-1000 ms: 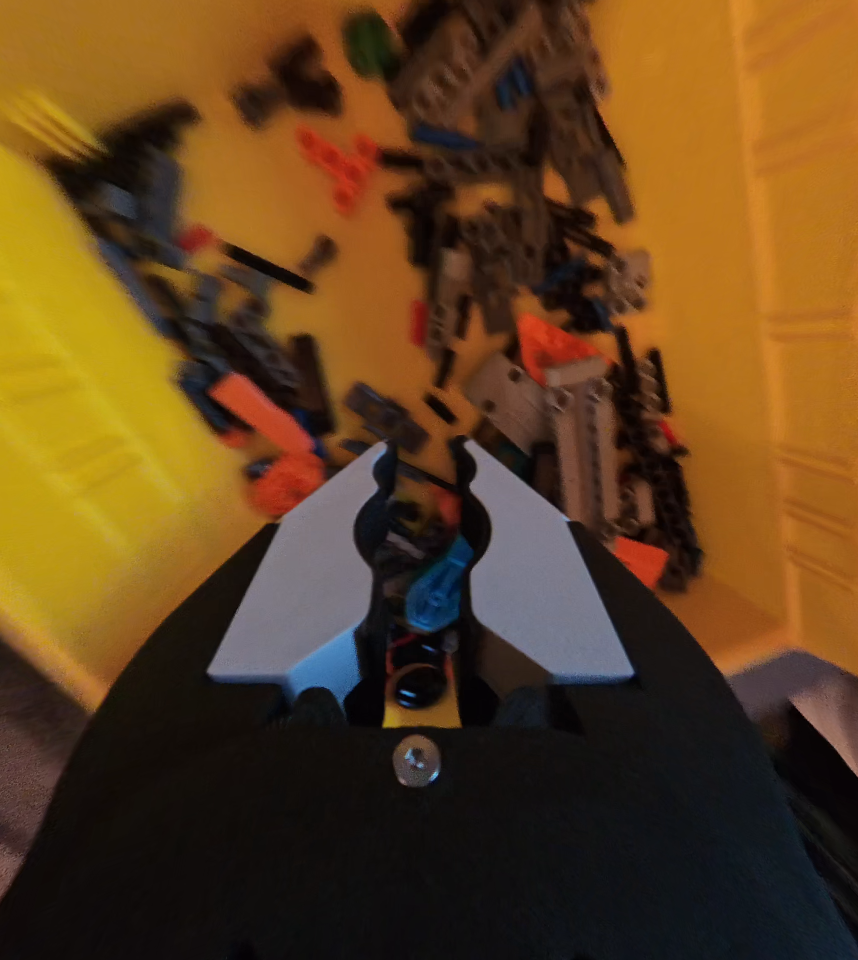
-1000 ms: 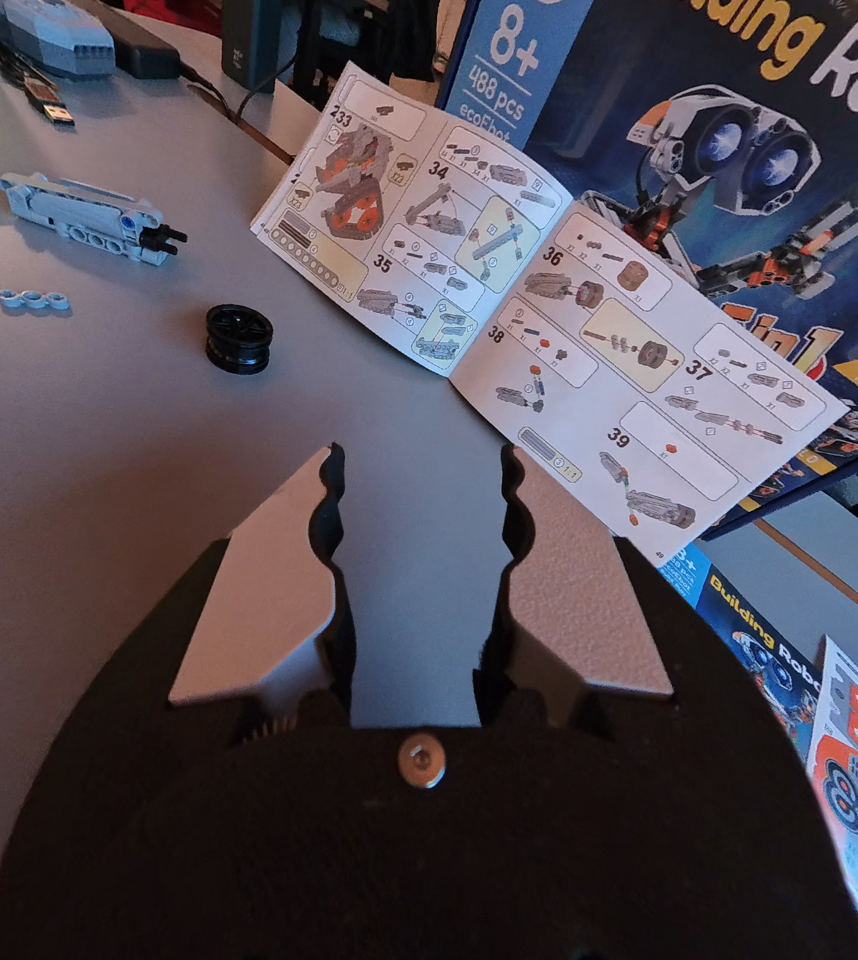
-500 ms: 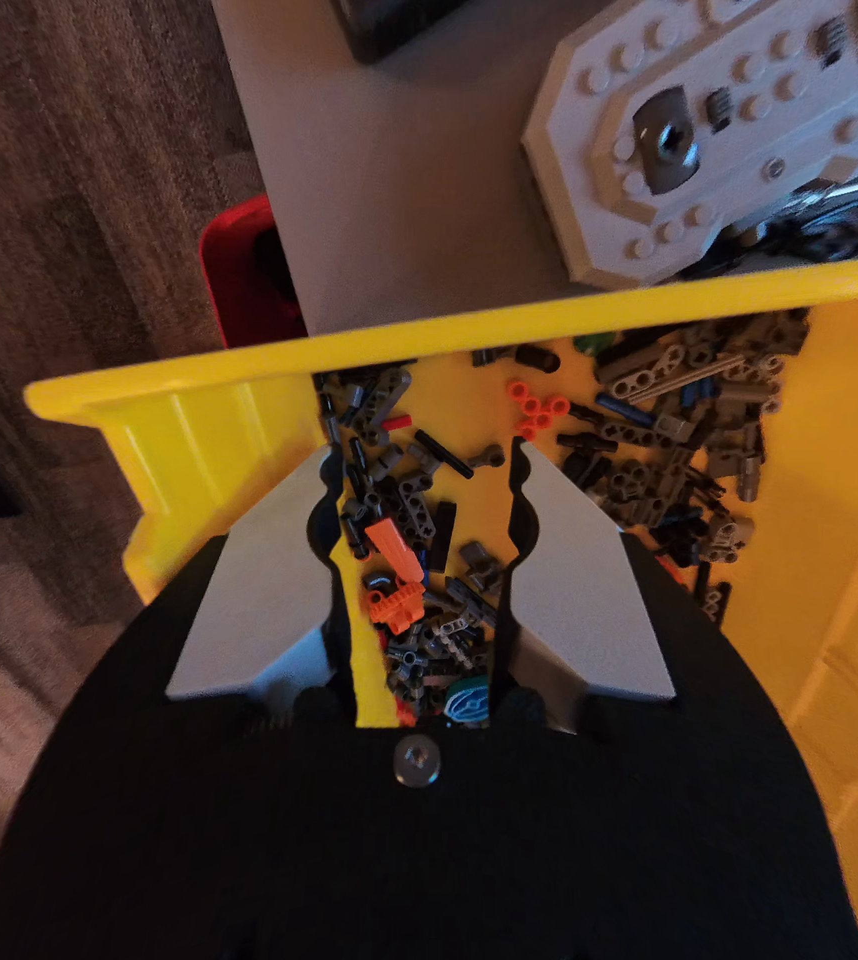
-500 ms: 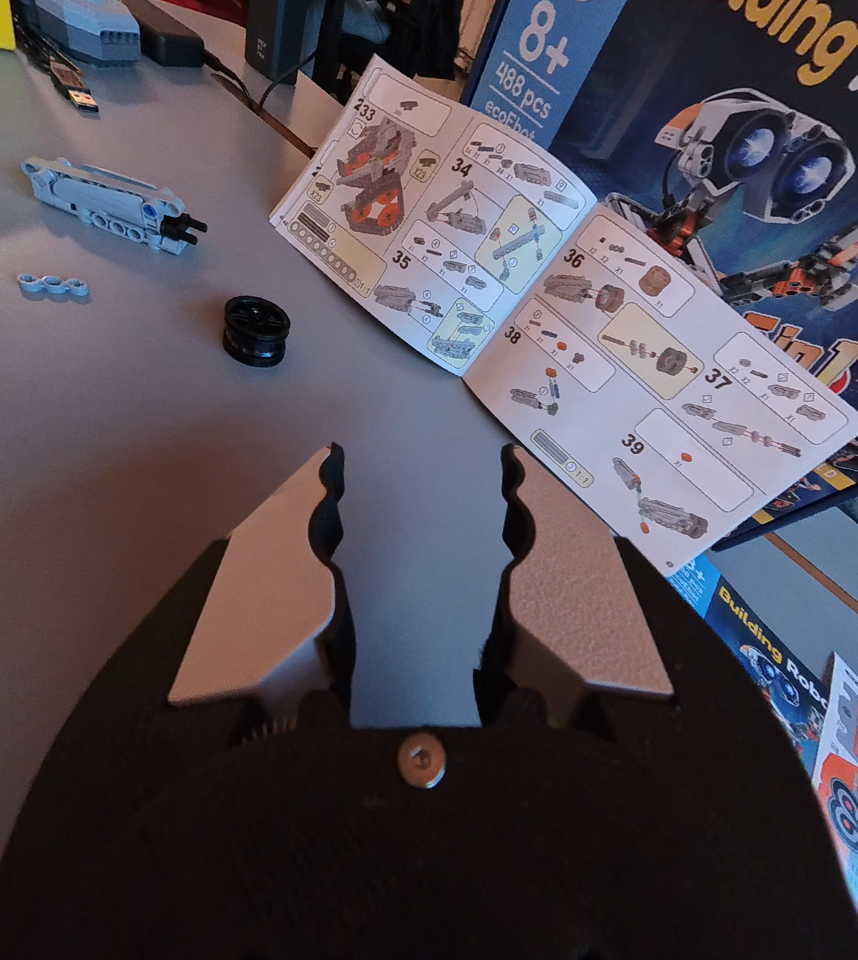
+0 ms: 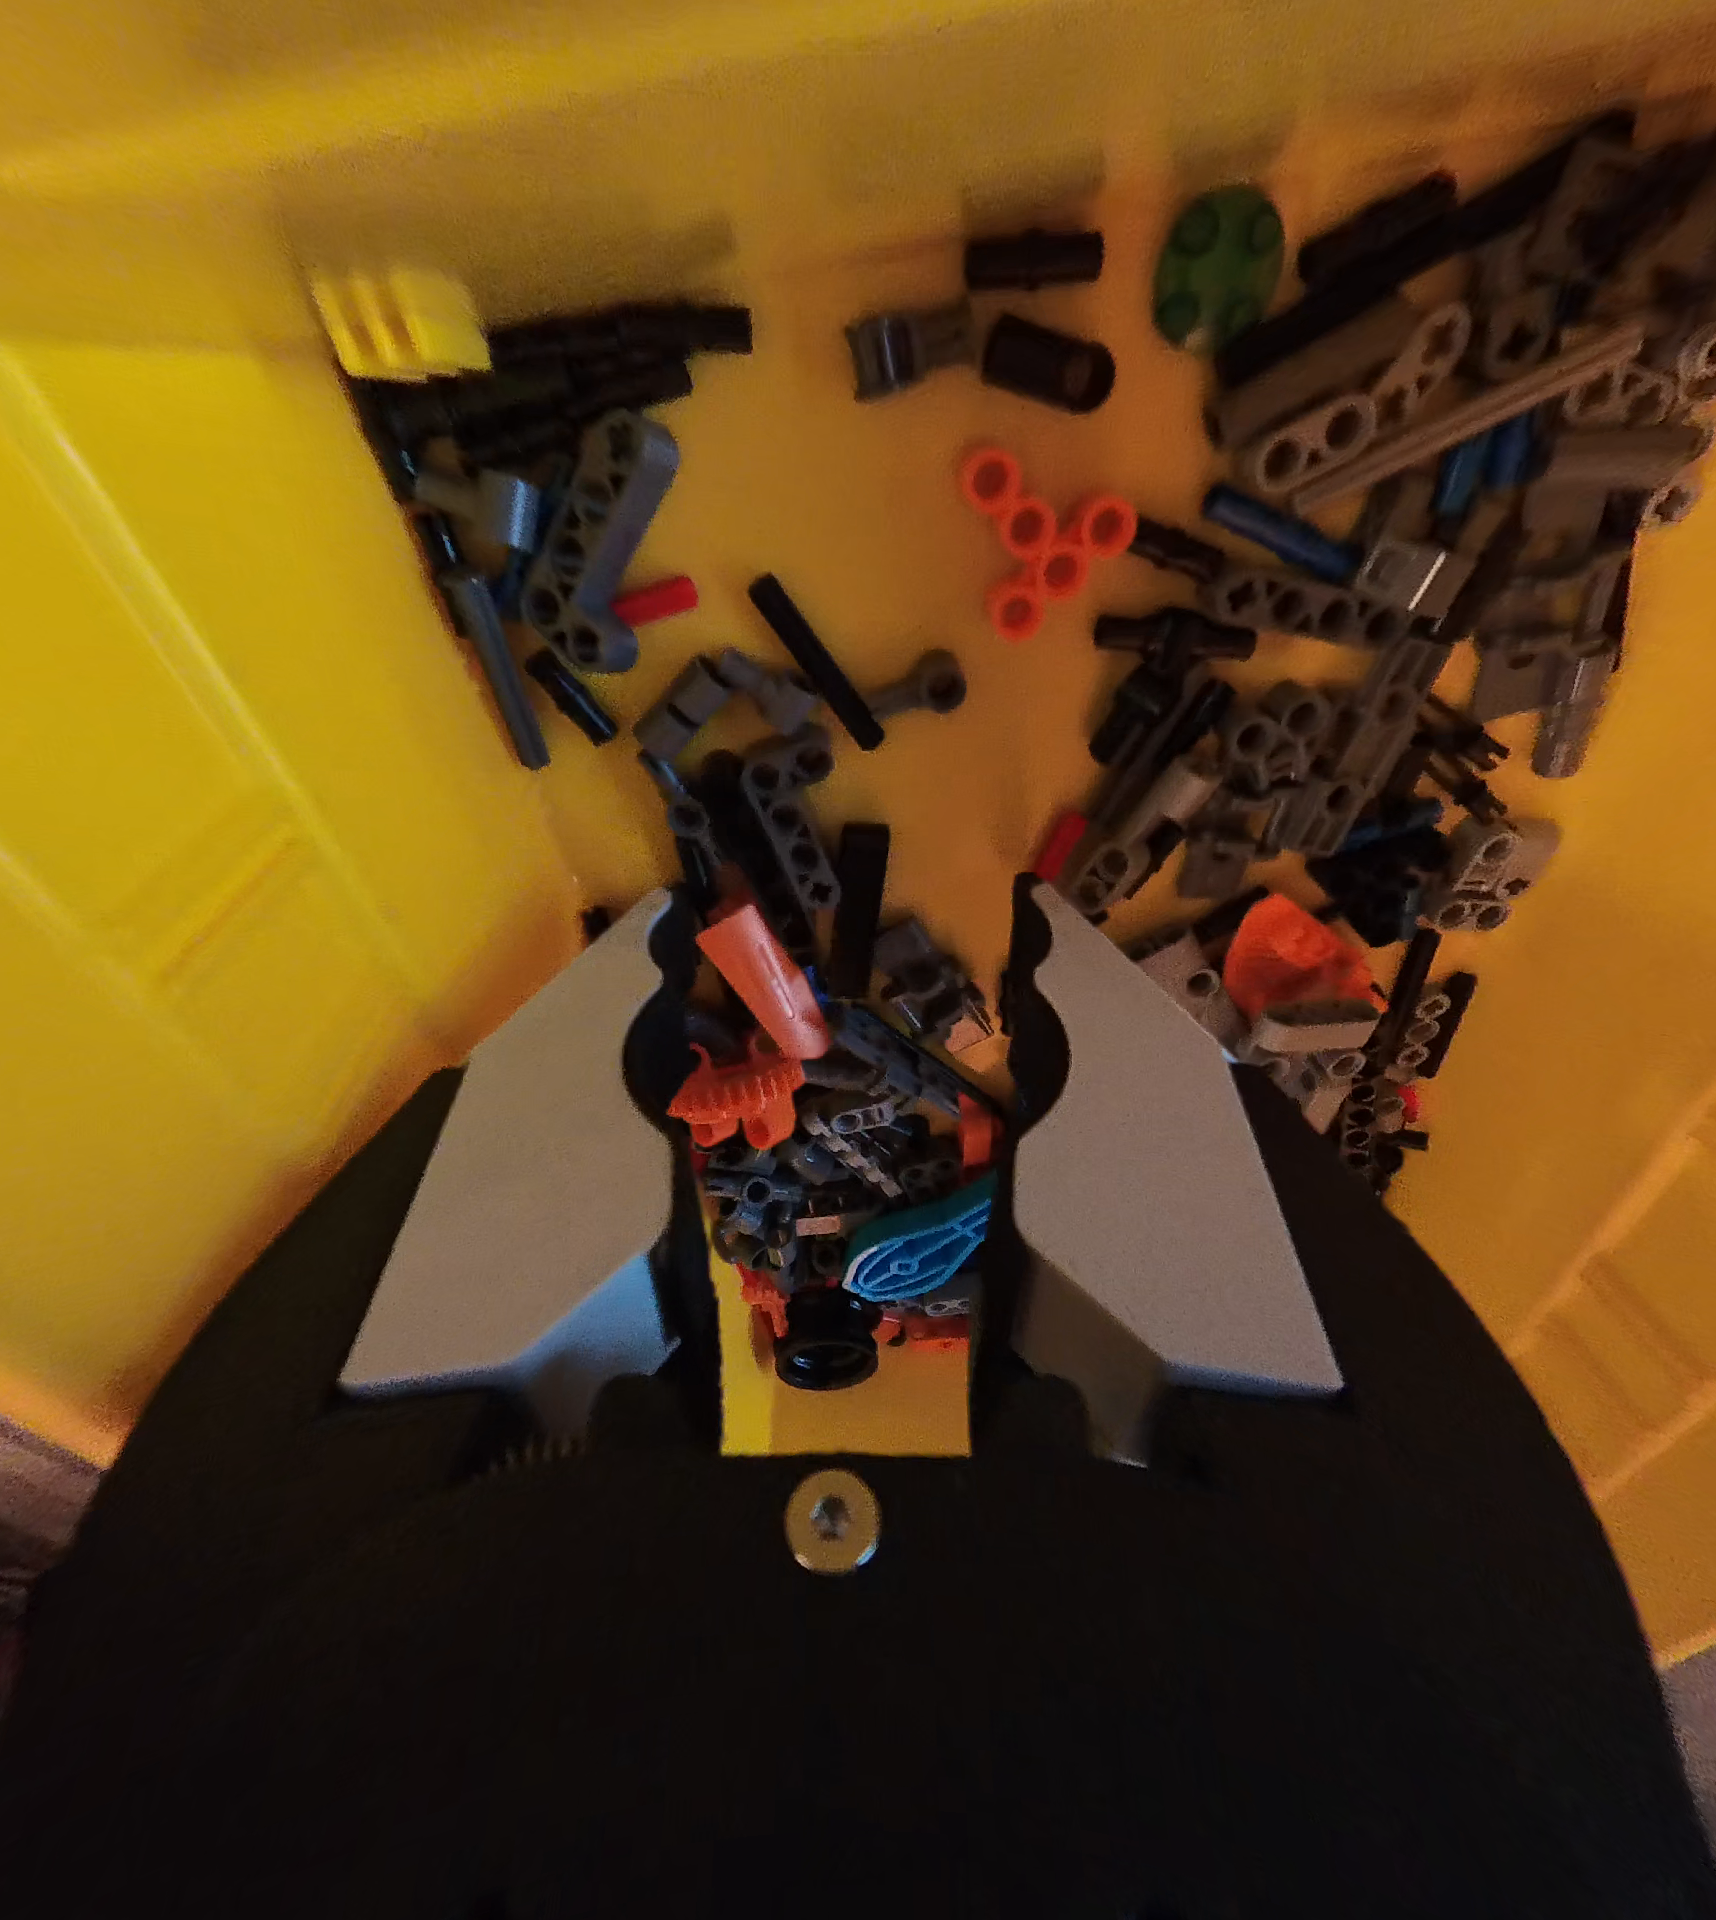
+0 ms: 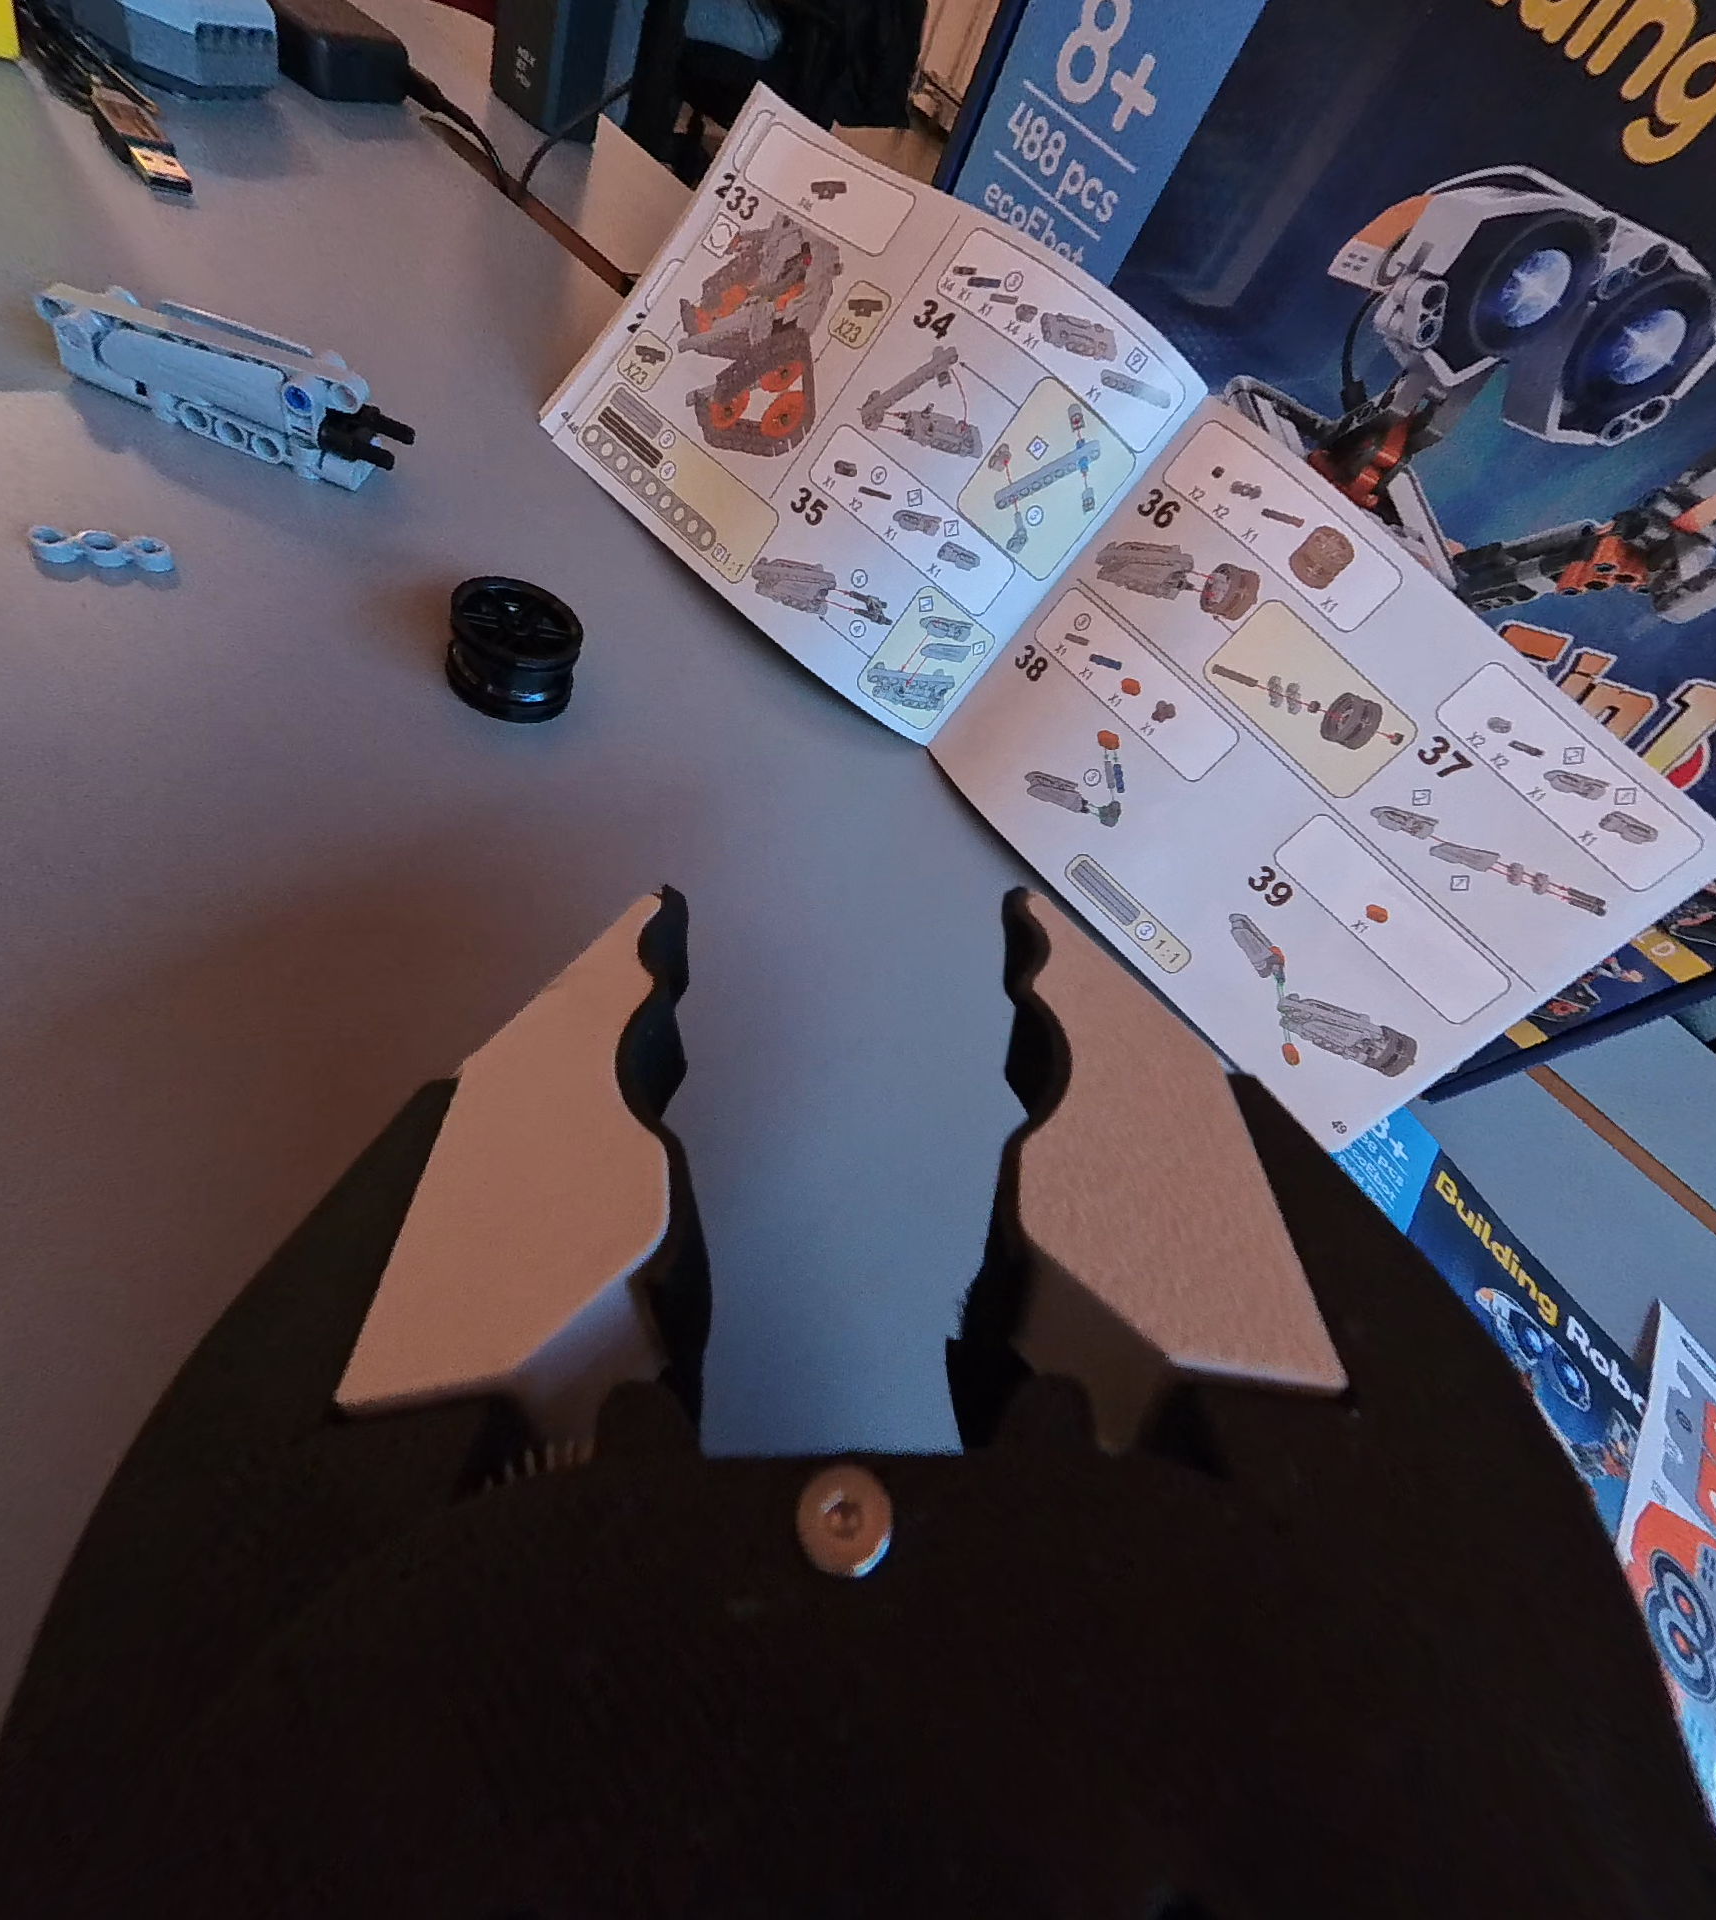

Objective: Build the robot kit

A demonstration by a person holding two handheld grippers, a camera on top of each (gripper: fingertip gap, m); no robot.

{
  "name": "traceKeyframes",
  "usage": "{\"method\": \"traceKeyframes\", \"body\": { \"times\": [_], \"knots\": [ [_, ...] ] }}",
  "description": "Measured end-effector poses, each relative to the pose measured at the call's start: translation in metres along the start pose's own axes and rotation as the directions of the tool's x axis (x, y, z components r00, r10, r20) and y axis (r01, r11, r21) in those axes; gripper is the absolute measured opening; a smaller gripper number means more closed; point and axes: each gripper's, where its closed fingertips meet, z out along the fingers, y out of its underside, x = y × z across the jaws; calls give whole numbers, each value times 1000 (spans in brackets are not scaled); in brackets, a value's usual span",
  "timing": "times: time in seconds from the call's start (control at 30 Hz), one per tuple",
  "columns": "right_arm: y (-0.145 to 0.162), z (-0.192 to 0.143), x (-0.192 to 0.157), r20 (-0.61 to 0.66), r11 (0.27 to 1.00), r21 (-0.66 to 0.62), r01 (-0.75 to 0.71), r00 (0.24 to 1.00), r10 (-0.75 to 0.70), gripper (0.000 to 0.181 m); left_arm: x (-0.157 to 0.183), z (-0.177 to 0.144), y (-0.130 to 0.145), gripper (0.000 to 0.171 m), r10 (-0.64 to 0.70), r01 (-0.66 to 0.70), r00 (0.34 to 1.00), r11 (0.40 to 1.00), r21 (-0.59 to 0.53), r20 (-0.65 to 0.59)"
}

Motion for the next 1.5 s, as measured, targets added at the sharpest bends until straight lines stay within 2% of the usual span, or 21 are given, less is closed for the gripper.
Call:
{"method": "traceKeyframes", "body": {
  "times": [0.1,0.23,0.37,0.47,0.53,0.6,0.7,0.8,0.83,0.9,0.97,1.07,1.17,1.3,1.4,1.5],
  "knots": [
    [1,0,4,-22,1000,-2,-3,1000,3,61,6,0,6,33,31,-30,999,999,20,-8],
    [3,-1,8,-43,1000,-6,-6,999,6,61,25,3,15,11,93,-89,994,993,77,-50],
    [3,-2,16,-100,1000,-11,-14,995,13,62,42,5,28,10,158,-152,986,983,103,-52],
    [5,-8,46,-297,998,4,-64,953,62,63,53,7,42,10,194,-189,980,978,91,-48],
    [3,-14,56,-360,992,39,-118,924,125,66,62,8,52,11,207,-202,976,976,80,-67],
    [-1,-17,59,-372,980,73,-183,907,197,68,66,8,57,11,214,-207,974,974,87,-73],
    [-13,-21,59,-373,971,122,-205,897,236,69,73,7,60,11,205,-193,973,975,107,-106],
    [2,-12,54,-340,961,70,-266,900,274,69,75,1,62,19,176,-159,972,980,117,-157],
    [5,-10,54,-335,958,51,-283,899,283,69,73,-4,60,28,164,-143,973,981,134,-162],
    [7,-10,56,-329,951,53,-304,894,305,68,67,-16,52,34,142,-109,975,975,193,-168],
    [6,-10,56,-325,949,59,-310,893,312,68,58,-27,44,53,102,-59,980,969,240,-170],
    [6,-10,55,-301,944,68,-323,895,328,68,55,-39,33,75,48,21,970,961,276,-238],
    [7,-8,53,-288,944,54,-326,900,328,67,43,-46,13,80,2,85,968,938,336,-250],
    [7,-8,52,-279,942,54,-331,901,333,67,44,-48,-21,87,32,66,973,911,408,-230],
    [7,-8,54,-278,936,61,-346,895,349,66,40,-44,-51,86,33,57,982,890,453,-186],
    [6,-8,52,-267,938,60,-341,900,344,65,34,-31,-70,76,28,45,986,903,427,-164]
  ]
}}
